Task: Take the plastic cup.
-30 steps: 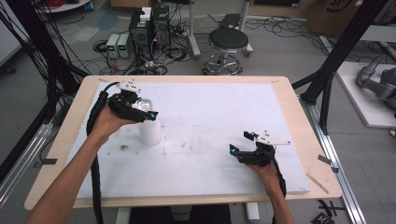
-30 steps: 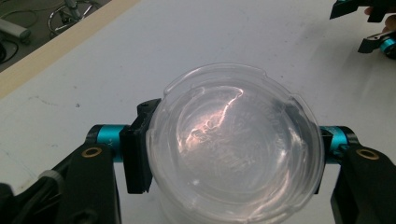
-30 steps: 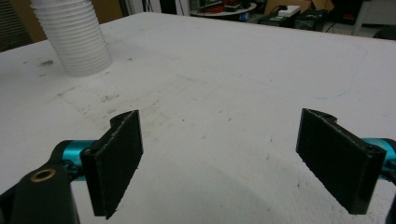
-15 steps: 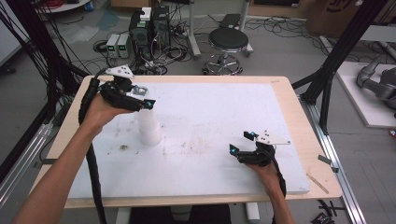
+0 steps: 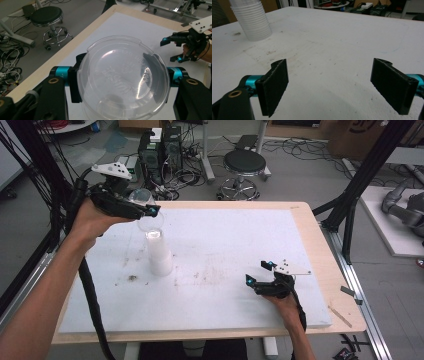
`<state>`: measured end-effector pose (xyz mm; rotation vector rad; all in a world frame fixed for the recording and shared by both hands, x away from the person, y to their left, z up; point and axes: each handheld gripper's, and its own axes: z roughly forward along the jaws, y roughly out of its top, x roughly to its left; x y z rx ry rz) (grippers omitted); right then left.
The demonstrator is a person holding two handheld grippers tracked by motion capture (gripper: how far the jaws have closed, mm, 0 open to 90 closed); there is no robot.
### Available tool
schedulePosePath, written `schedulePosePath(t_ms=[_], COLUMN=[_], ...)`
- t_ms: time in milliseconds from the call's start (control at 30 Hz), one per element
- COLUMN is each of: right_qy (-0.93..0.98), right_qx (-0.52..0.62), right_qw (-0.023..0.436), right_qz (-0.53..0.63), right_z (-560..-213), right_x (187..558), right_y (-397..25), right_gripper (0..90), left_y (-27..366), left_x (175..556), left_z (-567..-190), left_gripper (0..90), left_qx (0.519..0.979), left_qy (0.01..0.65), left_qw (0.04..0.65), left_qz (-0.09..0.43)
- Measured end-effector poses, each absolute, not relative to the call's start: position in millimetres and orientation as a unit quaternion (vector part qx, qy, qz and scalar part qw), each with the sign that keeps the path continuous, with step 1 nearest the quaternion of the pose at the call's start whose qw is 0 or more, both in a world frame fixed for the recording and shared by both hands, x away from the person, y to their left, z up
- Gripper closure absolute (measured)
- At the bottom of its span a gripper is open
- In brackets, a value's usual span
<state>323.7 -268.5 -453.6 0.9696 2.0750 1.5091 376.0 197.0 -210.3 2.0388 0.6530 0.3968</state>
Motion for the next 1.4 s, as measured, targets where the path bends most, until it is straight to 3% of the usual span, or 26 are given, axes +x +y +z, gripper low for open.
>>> schedulePosePath(t_ms=[500, 933, 1400], right_qy=[0.740, 0.742, 0.745], right_qx=[0.349, 0.349, 0.340], right_qw=[0.196, 0.199, 0.206], right_qz=[0.541, 0.536, 0.535], right_z=[-454, -454, -454], right_x=[324, 324, 322], right_y=[-269, -268, -267], right_gripper=[14.6, 14.6, 14.6], left_y=[179, 154, 131], left_x=[330, 313, 310], left_z=[-227, -289, -342], left_gripper=[40.3, 40.2, 40.0], left_qx=[0.816, 0.796, 0.795], left_qy=[0.212, 0.178, 0.147], left_qw=[0.524, 0.575, 0.584], left_qz=[0.125, 0.071, 0.065])
